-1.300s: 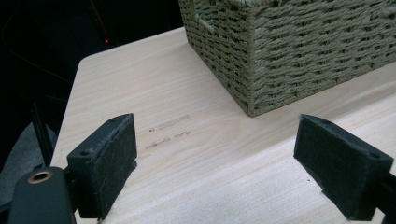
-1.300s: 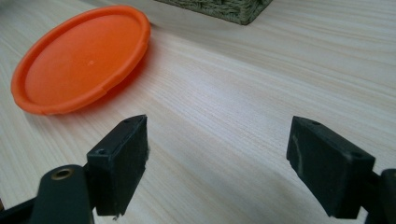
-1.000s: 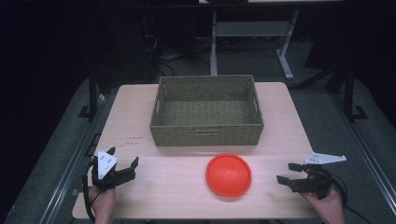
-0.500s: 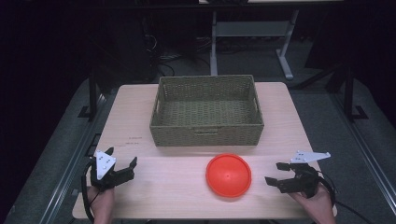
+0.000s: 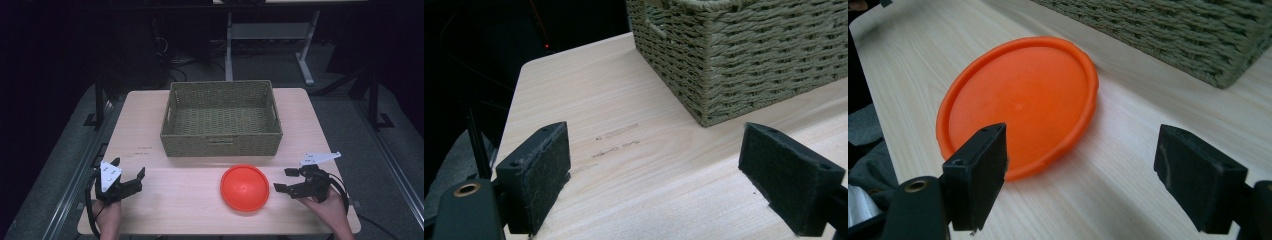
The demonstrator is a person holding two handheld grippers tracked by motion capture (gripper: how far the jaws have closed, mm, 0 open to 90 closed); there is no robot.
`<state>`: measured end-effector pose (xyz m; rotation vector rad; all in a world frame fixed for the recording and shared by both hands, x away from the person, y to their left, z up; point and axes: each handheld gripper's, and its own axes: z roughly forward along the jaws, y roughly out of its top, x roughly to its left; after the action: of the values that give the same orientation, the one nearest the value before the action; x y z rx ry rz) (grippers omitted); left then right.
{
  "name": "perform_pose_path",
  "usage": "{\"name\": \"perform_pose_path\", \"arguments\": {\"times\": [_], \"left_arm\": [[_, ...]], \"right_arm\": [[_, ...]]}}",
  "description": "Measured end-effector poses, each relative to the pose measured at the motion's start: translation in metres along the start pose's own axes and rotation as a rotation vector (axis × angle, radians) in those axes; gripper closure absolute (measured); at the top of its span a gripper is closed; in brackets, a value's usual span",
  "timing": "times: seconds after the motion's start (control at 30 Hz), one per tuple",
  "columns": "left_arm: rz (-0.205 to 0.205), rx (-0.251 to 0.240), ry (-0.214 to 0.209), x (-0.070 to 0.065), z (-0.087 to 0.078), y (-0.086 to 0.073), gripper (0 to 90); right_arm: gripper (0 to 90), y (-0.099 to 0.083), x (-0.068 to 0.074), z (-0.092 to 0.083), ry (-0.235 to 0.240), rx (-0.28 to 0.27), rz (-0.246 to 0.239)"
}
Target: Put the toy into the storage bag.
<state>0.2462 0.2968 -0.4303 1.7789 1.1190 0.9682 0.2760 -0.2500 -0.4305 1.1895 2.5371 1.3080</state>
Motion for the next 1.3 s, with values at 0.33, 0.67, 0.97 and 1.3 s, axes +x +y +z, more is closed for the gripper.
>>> {"name": "perform_pose_path", "arguments": {"times": [0.33, 0.67, 0.97, 1.3], "left_arm": [[0.024, -0.003, 0.005, -0.002, -0.001, 0.001, 12.7], [0.038, -0.008, 0.012, -0.004, -0.001, 0.001, 12.7], [0.042, -0.008, 0.011, -0.007, -0.002, 0.002, 12.7], [0.044, -0.004, 0.011, -0.006, -0.001, 0.002, 12.7]], "right_arm": [[22.5, 0.028, 0.008, 0.030, 0.026, 0.093, -0.058], [24.1, 0.036, -0.002, 0.057, 0.045, 0.174, -0.034], [34.0, 0.032, -0.005, 0.062, 0.036, 0.187, -0.006], [48.1, 0.026, -0.006, 0.066, 0.024, 0.197, 0.015]]}}
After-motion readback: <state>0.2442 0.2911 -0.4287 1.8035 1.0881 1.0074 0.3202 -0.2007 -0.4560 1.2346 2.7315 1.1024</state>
